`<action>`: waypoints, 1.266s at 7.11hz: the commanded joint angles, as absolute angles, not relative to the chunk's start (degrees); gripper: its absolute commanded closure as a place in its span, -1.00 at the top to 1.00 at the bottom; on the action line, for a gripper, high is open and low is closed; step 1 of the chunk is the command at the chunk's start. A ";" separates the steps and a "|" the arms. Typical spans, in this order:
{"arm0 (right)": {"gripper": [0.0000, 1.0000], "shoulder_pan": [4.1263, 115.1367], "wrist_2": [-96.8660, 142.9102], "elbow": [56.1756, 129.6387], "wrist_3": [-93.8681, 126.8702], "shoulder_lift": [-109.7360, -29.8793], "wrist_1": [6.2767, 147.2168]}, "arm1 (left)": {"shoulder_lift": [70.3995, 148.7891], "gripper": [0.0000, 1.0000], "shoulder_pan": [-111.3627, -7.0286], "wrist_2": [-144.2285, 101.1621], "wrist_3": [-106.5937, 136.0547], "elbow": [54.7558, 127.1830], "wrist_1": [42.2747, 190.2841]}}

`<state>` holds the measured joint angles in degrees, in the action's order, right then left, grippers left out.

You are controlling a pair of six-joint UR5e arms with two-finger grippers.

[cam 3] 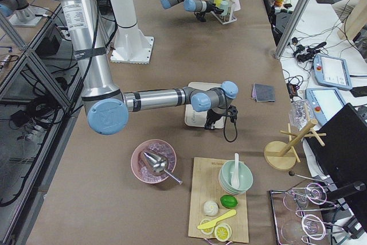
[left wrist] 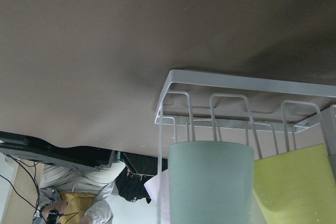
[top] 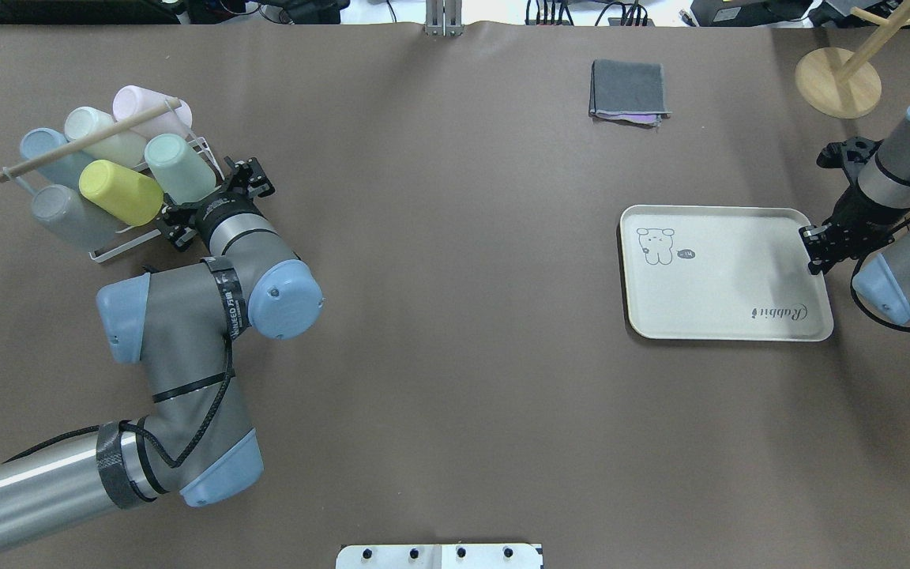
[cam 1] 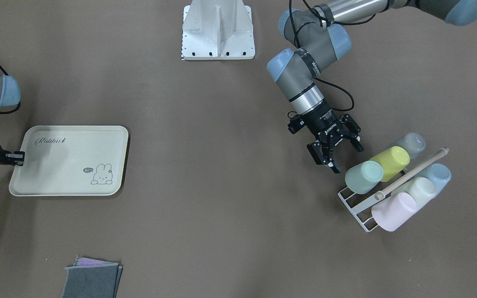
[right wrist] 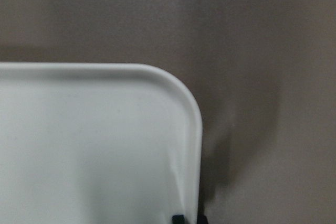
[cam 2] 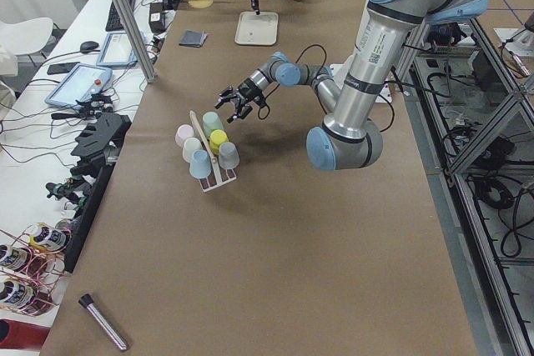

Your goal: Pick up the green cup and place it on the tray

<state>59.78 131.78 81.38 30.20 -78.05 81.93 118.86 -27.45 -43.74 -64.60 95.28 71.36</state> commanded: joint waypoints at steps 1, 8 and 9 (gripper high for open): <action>-1.00 60.03 131.92 82.00 29.97 -78.05 81.91 | 118.04 0.97 -27.16 -40.78 -64.34 92.91 71.46; -1.00 67.75 142.63 83.58 27.26 -78.13 81.83 | 119.01 0.97 -26.46 -35.07 -64.07 88.16 73.64; -1.00 68.72 144.91 83.67 27.16 -78.05 81.83 | 119.00 0.97 -26.54 -35.07 -63.99 87.46 74.17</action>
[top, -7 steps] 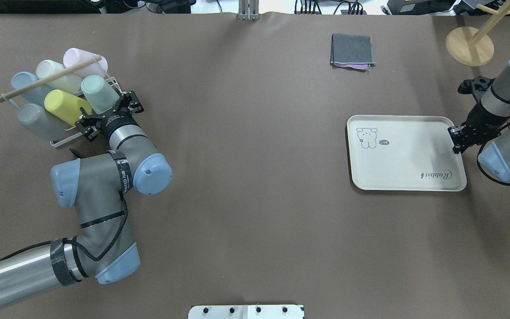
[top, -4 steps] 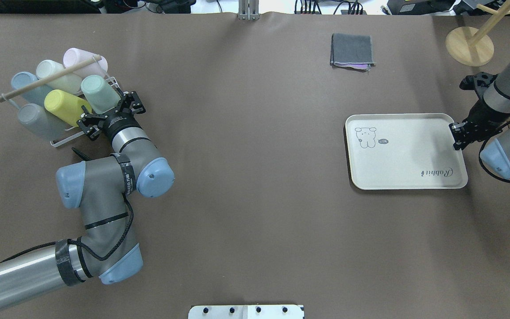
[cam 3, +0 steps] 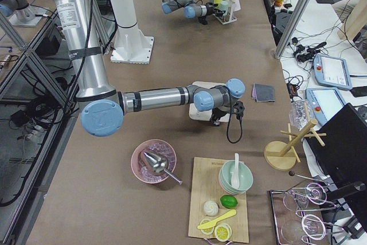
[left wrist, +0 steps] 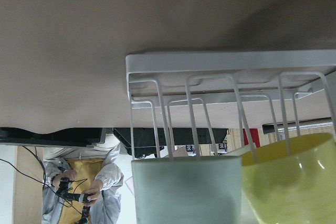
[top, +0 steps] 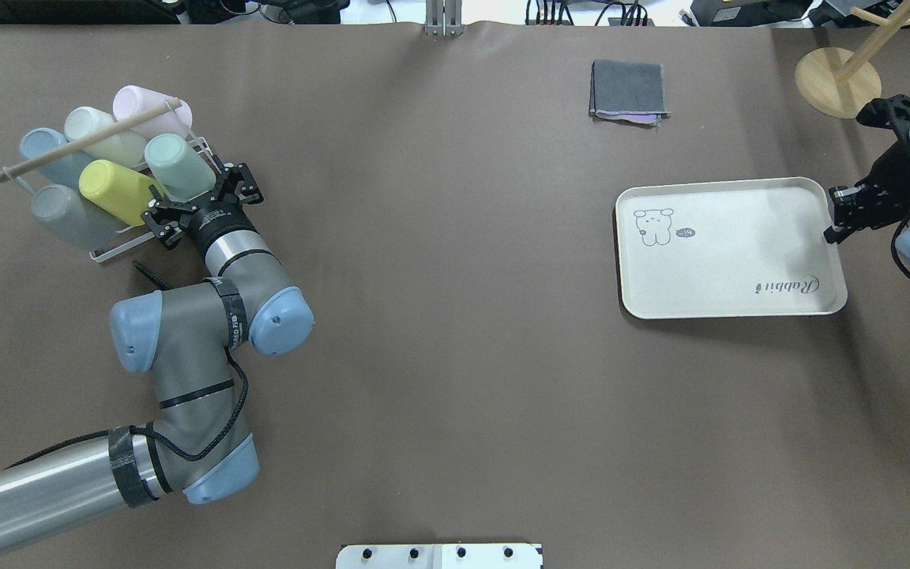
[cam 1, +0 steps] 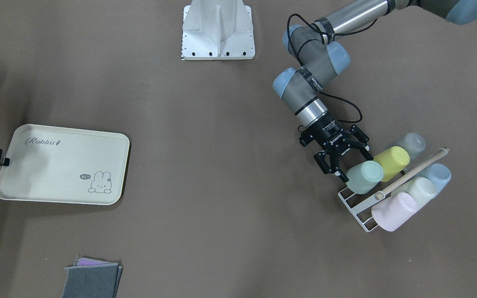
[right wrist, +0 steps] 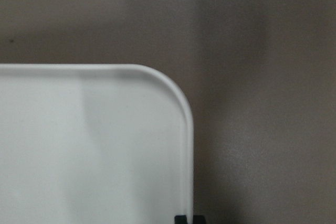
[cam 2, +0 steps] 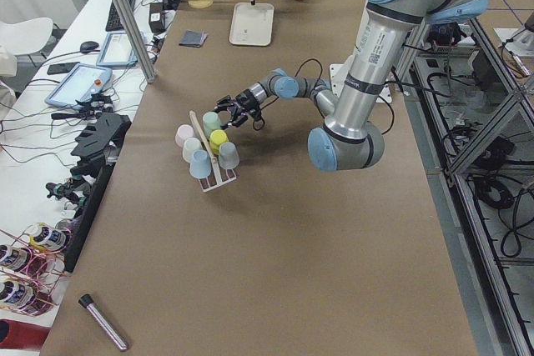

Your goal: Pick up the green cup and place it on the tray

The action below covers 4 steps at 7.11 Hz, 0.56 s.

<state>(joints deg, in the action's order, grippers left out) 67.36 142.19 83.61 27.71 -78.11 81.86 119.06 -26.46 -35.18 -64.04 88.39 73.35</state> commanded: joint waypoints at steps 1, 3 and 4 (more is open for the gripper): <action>-1.00 69.08 146.24 83.76 27.16 -77.79 81.83 | 118.92 0.97 -26.89 -35.07 -64.07 87.10 75.05; -1.00 69.26 149.31 83.67 27.16 -75.86 81.83 | 118.83 0.97 -27.77 -35.07 -63.99 85.88 75.15; -1.00 68.74 149.24 83.24 27.59 -72.89 81.91 | 118.65 0.97 -28.47 -35.07 -64.07 85.78 75.15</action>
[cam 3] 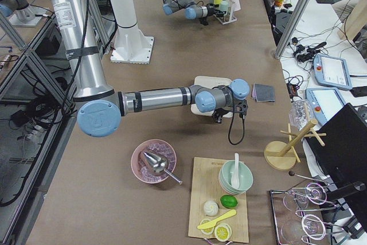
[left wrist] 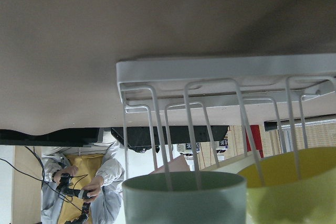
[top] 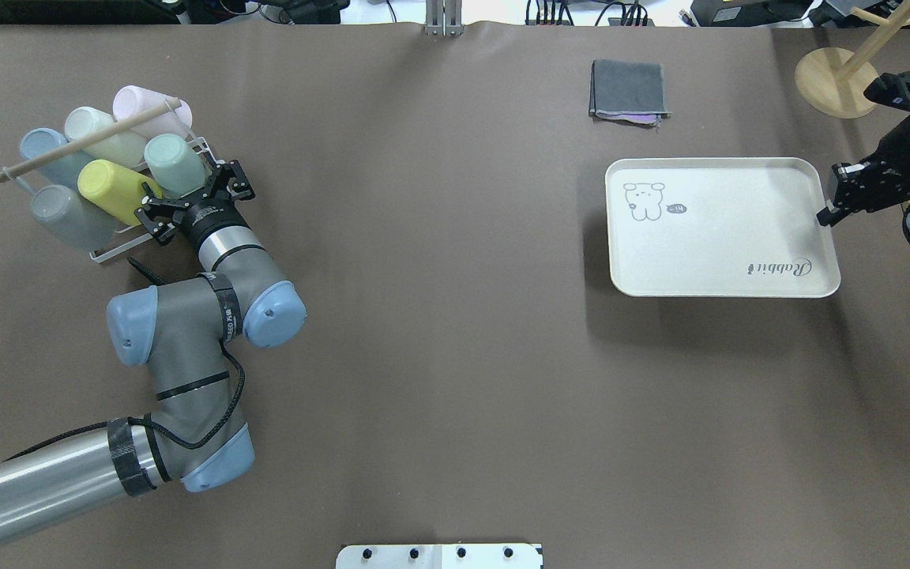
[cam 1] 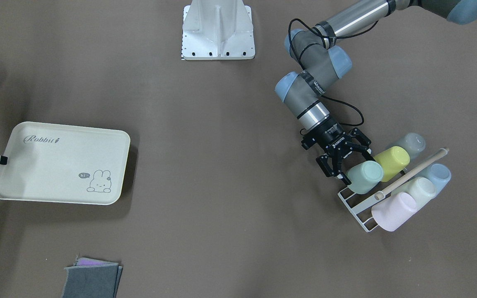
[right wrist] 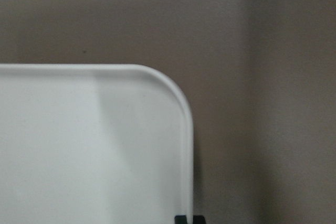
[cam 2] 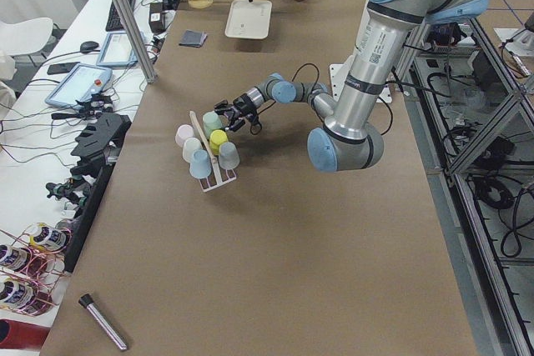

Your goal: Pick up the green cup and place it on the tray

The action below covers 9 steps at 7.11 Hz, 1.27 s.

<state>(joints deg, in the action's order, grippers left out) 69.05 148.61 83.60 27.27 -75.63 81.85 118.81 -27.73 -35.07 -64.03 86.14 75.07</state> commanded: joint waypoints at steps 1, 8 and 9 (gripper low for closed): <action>-1.00 66.99 149.06 83.32 28.21 -71.03 81.91 | 118.65 0.97 -29.00 -35.07 -64.07 85.35 75.15; -1.00 48.72 136.70 87.54 64.21 -62.85 68.14 | 119.97 -0.15 -29.09 -35.07 -64.60 85.34 75.06; -1.00 45.99 134.06 87.54 66.86 -61.10 68.03 | 119.54 -0.24 -29.53 -35.07 -64.95 86.99 74.80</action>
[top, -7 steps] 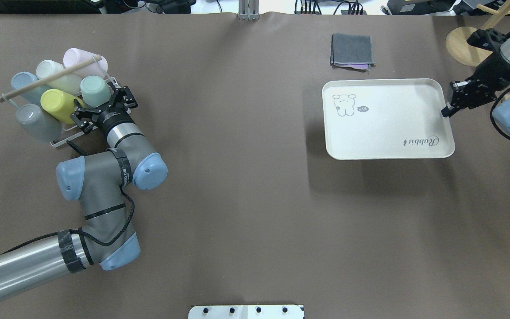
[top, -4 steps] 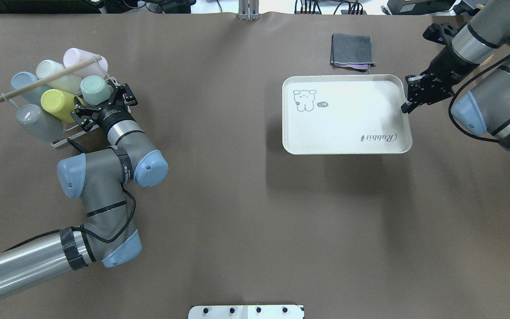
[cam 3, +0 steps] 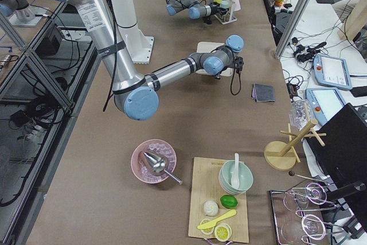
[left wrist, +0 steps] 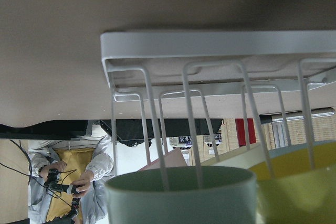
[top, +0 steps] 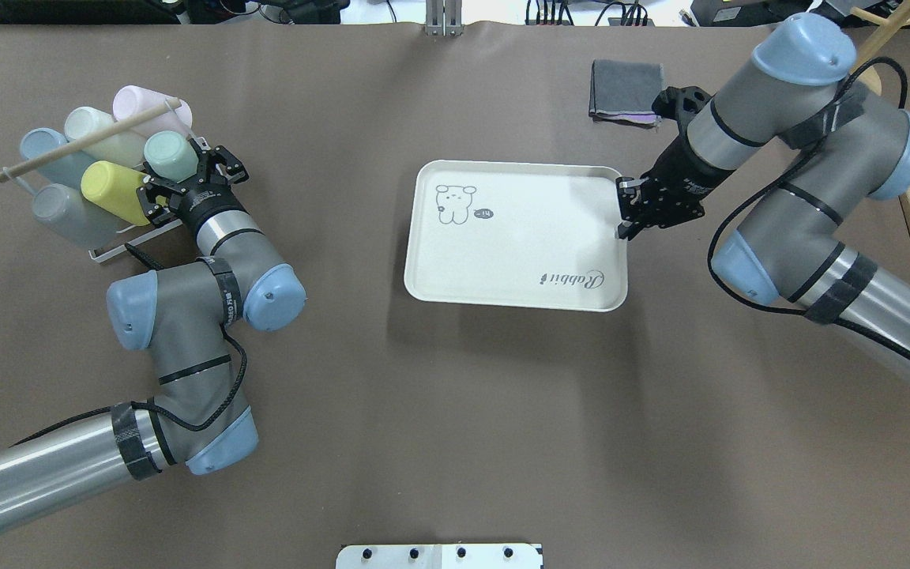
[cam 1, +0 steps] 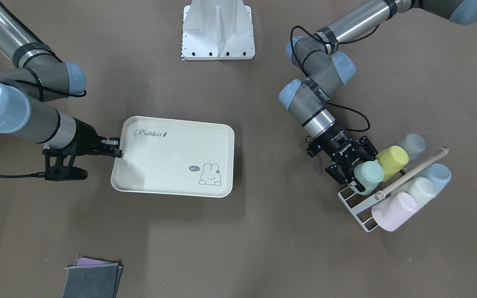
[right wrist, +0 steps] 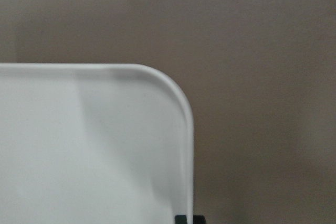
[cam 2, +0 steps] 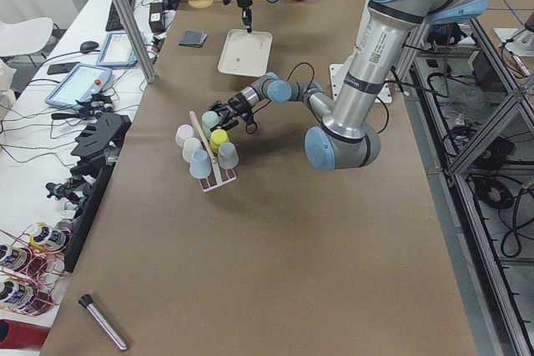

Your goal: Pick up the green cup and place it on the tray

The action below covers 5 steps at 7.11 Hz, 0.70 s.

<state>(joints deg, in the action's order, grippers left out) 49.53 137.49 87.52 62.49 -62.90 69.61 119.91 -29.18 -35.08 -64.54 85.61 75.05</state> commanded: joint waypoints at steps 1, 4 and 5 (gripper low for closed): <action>-1.00 44.23 132.82 87.10 68.45 -59.43 68.03 | 119.18 -0.33 -31.53 -35.07 -67.04 89.45 74.88; -1.00 39.30 131.31 86.57 68.73 -57.83 65.06 | 117.33 -0.87 -35.14 -32.96 -69.68 101.05 74.88; -1.00 37.90 131.22 85.96 69.08 -57.48 64.95 | 117.42 -1.00 -36.46 -33.05 -72.05 104.99 75.23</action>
